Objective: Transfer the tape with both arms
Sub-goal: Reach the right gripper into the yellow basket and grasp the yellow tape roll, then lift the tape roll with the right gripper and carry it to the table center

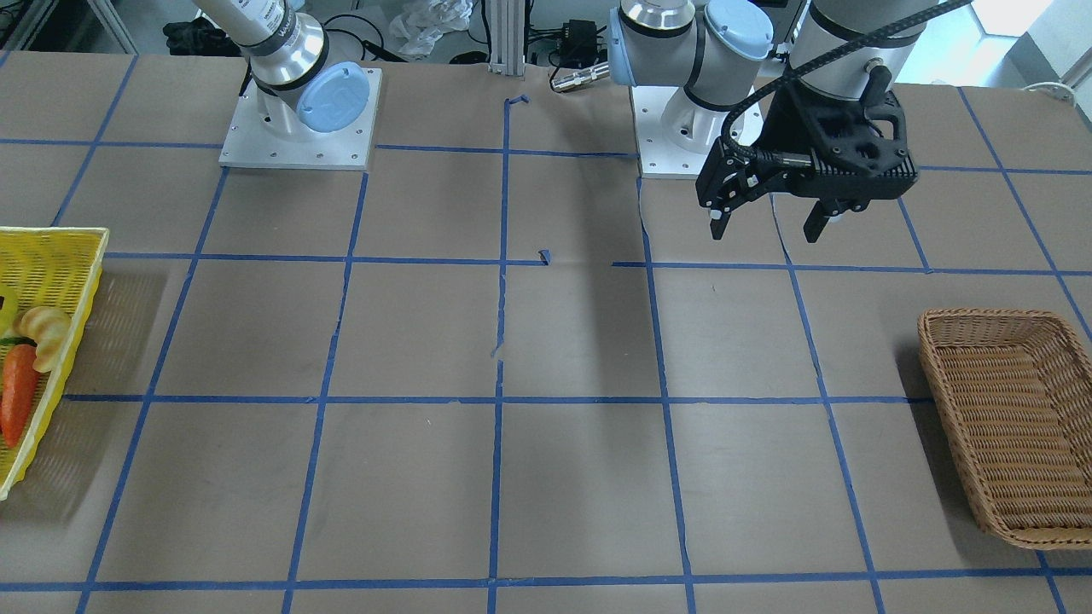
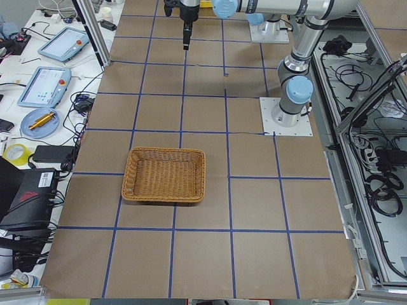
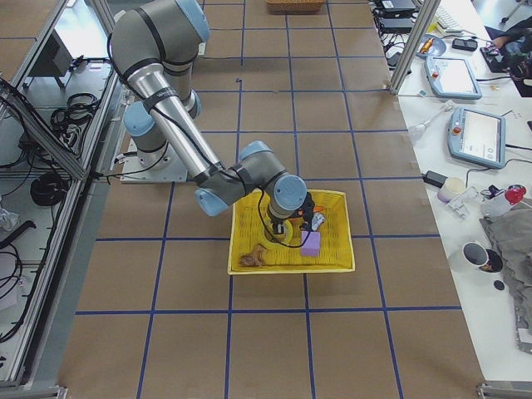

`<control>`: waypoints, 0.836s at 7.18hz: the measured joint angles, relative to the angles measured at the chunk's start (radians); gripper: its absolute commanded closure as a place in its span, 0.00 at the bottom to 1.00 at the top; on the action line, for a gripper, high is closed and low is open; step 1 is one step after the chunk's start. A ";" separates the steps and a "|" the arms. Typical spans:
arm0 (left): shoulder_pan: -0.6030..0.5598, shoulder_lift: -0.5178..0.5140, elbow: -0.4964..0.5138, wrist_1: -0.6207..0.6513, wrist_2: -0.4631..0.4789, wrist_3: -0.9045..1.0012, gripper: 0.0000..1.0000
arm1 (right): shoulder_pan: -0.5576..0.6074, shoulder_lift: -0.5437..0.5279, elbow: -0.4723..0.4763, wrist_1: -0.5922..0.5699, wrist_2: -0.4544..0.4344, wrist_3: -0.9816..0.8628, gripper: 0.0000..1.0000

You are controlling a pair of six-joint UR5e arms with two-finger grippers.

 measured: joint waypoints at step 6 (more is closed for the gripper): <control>0.001 0.000 0.001 0.000 0.000 0.001 0.00 | 0.482 -0.264 0.000 0.169 0.012 0.622 1.00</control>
